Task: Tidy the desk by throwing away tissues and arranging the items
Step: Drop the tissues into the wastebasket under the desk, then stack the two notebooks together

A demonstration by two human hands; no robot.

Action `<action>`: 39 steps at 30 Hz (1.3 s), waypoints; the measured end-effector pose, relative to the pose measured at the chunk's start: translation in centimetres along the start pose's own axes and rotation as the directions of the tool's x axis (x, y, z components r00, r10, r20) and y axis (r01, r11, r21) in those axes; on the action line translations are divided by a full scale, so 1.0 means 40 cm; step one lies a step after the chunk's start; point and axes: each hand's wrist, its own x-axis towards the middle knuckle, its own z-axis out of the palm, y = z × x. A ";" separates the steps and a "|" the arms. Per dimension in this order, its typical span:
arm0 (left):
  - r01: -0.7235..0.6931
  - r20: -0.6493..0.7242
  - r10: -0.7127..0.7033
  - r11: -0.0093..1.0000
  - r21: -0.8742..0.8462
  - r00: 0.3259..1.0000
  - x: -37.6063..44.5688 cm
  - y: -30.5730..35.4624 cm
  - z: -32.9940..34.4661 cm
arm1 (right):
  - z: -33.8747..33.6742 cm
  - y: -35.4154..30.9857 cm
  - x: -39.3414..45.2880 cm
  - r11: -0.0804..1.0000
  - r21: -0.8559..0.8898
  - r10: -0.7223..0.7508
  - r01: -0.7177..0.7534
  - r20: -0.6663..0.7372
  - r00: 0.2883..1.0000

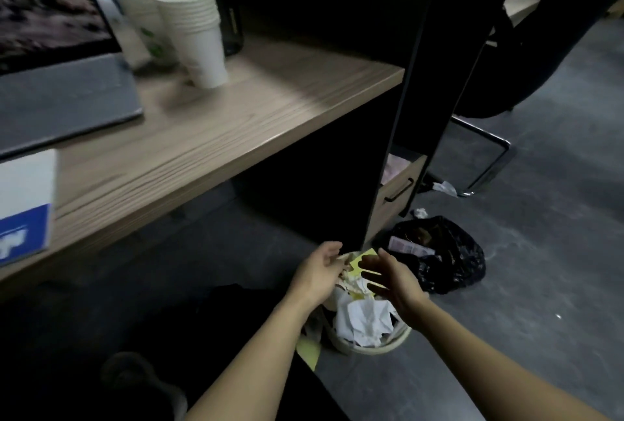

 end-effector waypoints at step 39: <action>0.218 -0.581 0.233 0.769 0.601 0.779 -0.747 0.067 -0.918 | 0.944 -0.482 -0.318 -0.044 -0.451 -0.403 0.891 0.824 0.397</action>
